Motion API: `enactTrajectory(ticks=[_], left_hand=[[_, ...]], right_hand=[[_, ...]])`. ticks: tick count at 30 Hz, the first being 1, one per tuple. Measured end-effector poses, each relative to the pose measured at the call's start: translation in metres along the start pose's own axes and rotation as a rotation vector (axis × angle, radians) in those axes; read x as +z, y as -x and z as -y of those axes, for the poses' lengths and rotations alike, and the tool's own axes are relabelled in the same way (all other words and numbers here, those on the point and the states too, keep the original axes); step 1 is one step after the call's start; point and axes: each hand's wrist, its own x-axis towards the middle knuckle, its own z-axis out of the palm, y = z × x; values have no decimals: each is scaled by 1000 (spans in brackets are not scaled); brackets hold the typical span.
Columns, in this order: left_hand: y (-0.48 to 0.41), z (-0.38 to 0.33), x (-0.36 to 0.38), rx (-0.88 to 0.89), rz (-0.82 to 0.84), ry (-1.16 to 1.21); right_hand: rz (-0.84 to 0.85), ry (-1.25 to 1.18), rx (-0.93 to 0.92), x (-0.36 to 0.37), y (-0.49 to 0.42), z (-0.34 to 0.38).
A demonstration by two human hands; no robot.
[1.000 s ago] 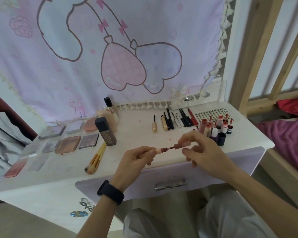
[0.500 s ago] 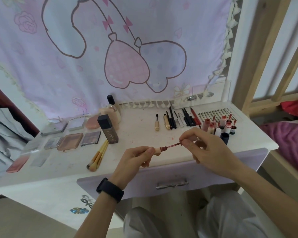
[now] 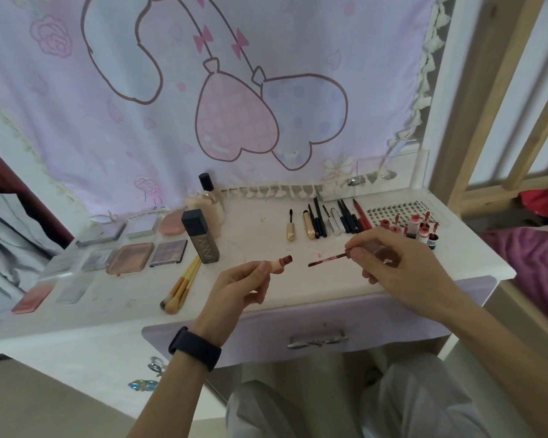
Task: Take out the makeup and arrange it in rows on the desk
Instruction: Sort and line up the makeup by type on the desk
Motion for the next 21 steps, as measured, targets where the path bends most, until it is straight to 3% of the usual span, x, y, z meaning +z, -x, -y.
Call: enactTrajectory(ticks=[7, 11, 16, 21], left_hand=[[-4, 5, 10, -39, -88, 14], [-9, 5, 29, -85, -55, -81], [-19, 0, 59, -85, -39, -161], [-36, 1, 81, -86, -101, -405]], right_hand=[[-153, -431, 300, 12, 16, -1], [-175, -518, 500, 28, 34, -2], [-181, -431, 565, 38, 46, -9], [-285, -146, 513, 40, 48, -24]])
